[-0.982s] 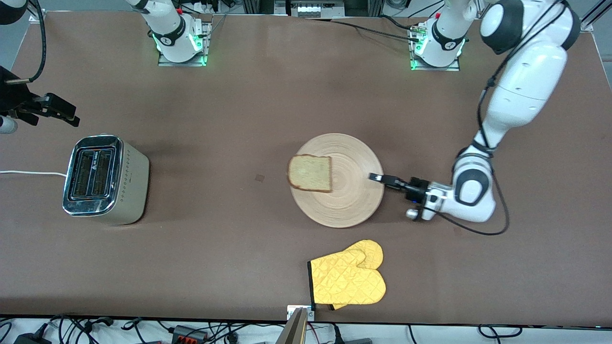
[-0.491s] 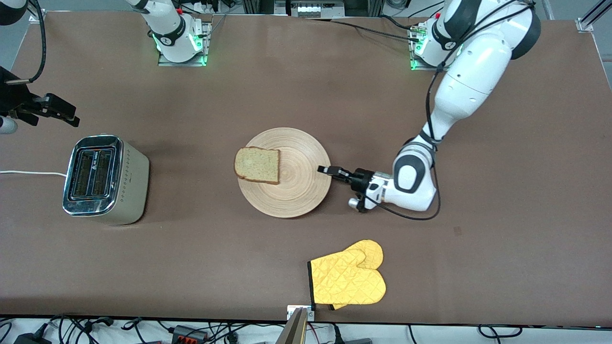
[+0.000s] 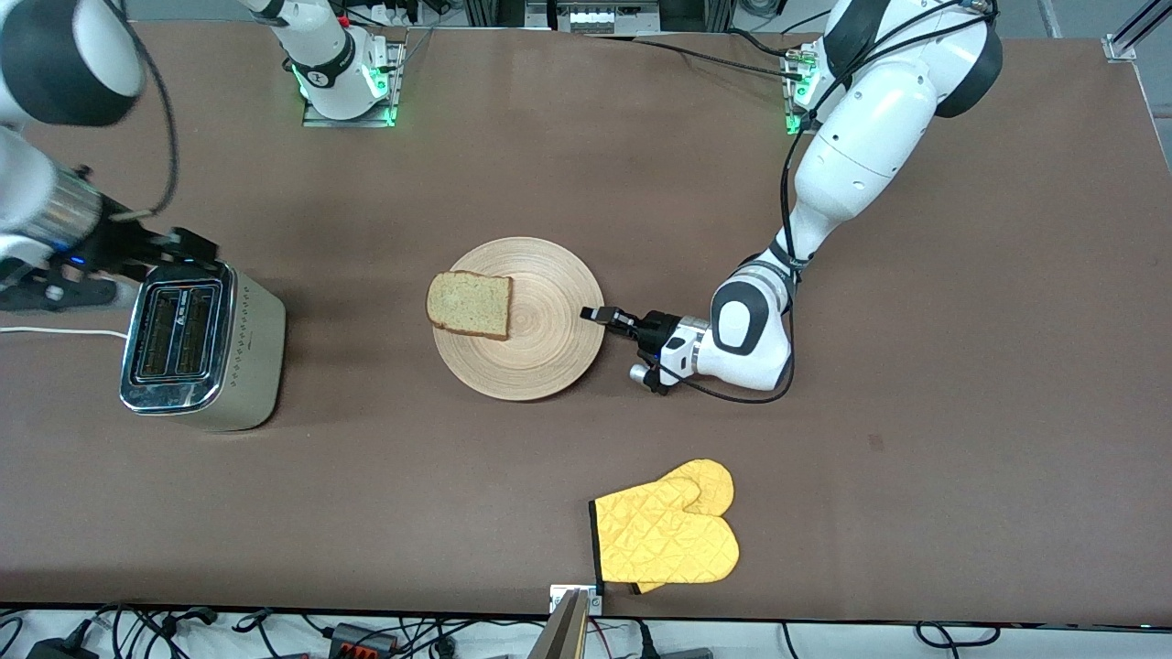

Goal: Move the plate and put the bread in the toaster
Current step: 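Withdraw the left gripper while the right gripper reaches the bread slice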

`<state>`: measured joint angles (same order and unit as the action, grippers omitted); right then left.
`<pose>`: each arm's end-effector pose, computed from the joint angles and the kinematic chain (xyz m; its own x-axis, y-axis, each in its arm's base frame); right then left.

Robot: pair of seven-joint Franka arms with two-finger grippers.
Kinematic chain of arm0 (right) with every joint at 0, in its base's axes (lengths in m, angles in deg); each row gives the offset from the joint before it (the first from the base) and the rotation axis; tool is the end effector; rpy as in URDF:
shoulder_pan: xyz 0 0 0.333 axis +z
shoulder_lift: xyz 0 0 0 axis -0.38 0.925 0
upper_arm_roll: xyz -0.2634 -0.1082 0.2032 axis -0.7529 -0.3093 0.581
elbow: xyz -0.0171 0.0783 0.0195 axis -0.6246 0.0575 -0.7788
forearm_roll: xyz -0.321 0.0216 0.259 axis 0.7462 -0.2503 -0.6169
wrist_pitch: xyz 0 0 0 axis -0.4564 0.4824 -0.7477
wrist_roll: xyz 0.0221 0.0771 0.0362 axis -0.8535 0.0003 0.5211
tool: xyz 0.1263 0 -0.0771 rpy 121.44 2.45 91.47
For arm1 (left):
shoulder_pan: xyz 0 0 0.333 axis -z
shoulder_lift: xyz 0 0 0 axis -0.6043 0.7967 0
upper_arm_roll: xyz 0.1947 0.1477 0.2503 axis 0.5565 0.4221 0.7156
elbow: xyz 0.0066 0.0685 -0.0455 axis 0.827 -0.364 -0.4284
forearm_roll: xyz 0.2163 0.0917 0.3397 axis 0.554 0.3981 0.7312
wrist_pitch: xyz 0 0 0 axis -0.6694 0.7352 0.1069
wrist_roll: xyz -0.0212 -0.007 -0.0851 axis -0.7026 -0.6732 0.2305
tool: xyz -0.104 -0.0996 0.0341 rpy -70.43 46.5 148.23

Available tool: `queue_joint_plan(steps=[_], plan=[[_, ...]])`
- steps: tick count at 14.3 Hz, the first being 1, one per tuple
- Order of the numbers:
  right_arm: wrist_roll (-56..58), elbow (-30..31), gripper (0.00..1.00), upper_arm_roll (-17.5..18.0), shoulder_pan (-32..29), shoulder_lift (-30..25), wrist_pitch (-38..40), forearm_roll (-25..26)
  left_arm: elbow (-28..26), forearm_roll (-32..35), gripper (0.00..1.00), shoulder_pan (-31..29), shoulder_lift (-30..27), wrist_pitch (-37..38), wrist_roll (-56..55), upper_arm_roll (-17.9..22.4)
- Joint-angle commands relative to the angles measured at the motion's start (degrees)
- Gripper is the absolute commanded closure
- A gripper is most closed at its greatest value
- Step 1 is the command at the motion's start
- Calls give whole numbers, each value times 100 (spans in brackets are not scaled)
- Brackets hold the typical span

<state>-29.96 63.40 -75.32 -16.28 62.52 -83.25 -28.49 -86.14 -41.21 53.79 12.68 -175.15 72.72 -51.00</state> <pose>0.6184 0.0473 0.4961 0.9932 0.0911 -0.0719 0.0890 -0.9956 -0.0308 0.6021 -0.4218 0.0902 0.9358 -0.3181 -0.1521 0.0272 -0.3649 0.9306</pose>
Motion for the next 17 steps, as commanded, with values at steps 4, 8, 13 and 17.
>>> queue_joint_plan(steps=[4, 8, 13, 17], plan=[[-33, -17, 5, -7, 536, 777, -511, -230, 240, -18, 75, 53, 85, 164, 40, 200], [-567, -8, 16, -7, 765, 1225, -511, -843, 249, 700, 68, -262, 15, 234, 75, 279], [-622, 71, 20, -7, 1002, 1840, -713, -1591, 328, 2387, 68, -1518, -634, 1673, -30, 262], [-903, 71, 20, 2, 1389, 2228, -1160, -1891, 451, 2812, 66, -2074, -688, 2484, -13, 279]])
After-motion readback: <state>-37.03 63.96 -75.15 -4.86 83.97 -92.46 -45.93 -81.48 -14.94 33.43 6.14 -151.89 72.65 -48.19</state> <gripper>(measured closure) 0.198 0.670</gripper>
